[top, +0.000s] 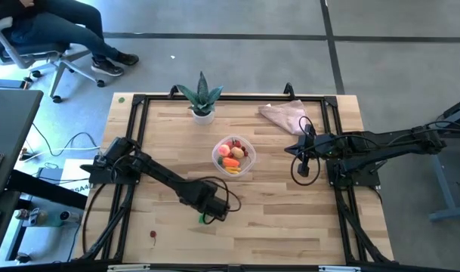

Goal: Pick and placing Produce into tupperware
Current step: Put the green pea into the transparent bin

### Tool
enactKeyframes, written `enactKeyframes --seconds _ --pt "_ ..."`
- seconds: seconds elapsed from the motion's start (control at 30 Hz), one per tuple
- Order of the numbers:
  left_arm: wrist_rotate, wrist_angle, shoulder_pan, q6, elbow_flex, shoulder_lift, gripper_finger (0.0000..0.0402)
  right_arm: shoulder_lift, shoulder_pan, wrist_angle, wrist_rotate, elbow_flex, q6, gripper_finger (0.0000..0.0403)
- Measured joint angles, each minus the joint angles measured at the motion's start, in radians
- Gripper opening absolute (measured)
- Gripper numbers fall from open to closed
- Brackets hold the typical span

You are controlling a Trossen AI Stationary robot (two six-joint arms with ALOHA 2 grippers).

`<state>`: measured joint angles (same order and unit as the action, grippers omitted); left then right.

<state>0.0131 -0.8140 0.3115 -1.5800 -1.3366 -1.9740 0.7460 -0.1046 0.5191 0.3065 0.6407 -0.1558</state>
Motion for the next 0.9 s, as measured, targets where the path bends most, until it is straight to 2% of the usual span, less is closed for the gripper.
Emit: enactKeyframes --seconds 0.3,0.47,0.7,0.9 --pt "0.120 -0.070 -0.056 0.135 -0.118 0.004 0.0127 0.000 0.000 0.000 0.000 0.000 0.000 0.0000" --pt "0.176 -0.079 -0.146 0.285 -0.209 0.005 0.0127 0.000 0.000 0.000 0.000 0.000 0.000 0.0000" --pt "0.189 -0.071 -0.308 0.543 -0.352 0.006 0.0127 0.000 0.000 0.000 0.000 0.000 0.000 0.0000" --pt "0.191 -0.022 -0.420 0.712 -0.388 -0.002 0.0127 0.000 0.000 0.000 0.000 0.000 0.000 0.0000"
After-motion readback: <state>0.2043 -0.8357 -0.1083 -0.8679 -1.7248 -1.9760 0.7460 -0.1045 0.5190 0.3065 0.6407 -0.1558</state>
